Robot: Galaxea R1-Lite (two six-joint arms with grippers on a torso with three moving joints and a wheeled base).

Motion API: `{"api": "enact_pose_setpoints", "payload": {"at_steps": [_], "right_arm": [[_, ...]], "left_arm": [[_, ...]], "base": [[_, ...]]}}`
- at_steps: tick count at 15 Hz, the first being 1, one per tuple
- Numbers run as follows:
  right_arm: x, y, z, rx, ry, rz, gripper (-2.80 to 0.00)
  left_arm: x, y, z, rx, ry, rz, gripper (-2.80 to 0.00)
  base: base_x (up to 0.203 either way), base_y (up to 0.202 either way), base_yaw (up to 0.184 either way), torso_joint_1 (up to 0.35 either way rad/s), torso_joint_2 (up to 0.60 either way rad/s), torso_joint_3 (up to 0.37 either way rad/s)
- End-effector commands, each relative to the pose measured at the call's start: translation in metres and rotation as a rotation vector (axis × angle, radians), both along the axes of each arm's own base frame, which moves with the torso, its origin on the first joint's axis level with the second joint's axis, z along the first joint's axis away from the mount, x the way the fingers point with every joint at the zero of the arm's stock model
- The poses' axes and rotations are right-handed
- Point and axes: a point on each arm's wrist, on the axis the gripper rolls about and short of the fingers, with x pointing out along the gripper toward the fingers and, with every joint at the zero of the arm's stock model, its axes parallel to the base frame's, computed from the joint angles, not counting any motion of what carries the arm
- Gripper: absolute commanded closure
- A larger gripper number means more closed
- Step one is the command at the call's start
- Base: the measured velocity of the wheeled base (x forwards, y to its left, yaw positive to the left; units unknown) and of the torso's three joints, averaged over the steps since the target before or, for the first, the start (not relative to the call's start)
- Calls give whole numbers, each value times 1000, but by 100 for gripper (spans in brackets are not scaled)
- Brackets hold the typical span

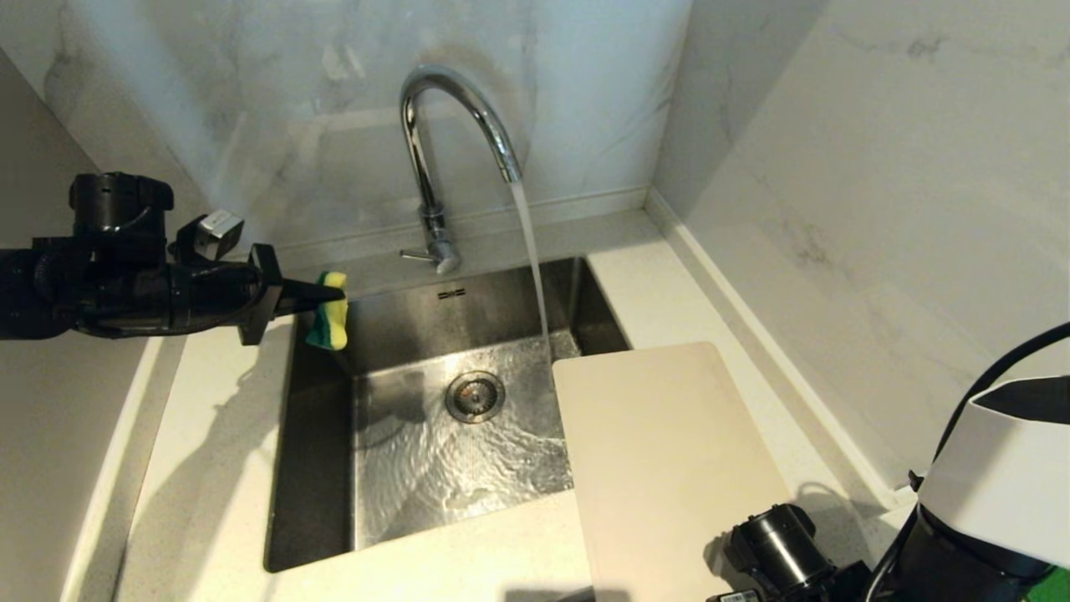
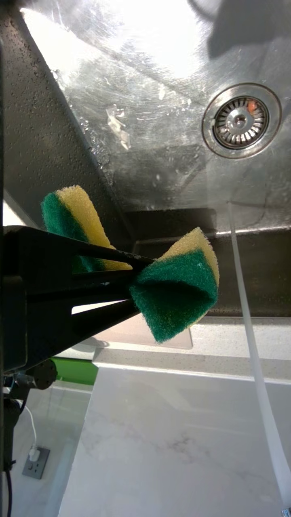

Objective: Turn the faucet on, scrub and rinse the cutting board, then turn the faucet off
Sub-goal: Put down the cutting board

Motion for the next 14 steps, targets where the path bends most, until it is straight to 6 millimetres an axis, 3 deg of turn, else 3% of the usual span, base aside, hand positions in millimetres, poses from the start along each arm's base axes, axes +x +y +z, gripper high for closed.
{"api": "enact_pose_setpoints", "payload": {"at_steps": [1, 5, 14], "right_arm": [[0, 0, -2, -5, 4, 9, -280], [-1, 0, -1, -4, 0, 12, -280], [-27, -9, 36, 86, -119, 39, -280]], "left_arm": [[0, 0, -1, -3, 5, -1, 0], [0, 0, 1, -3, -1, 1, 0], [-12, 1, 18, -4, -25, 8, 0]], "base": [[0, 0, 0, 0, 0, 0], [0, 0, 0, 0, 0, 0], [0, 0, 0, 0, 0, 0]]}}
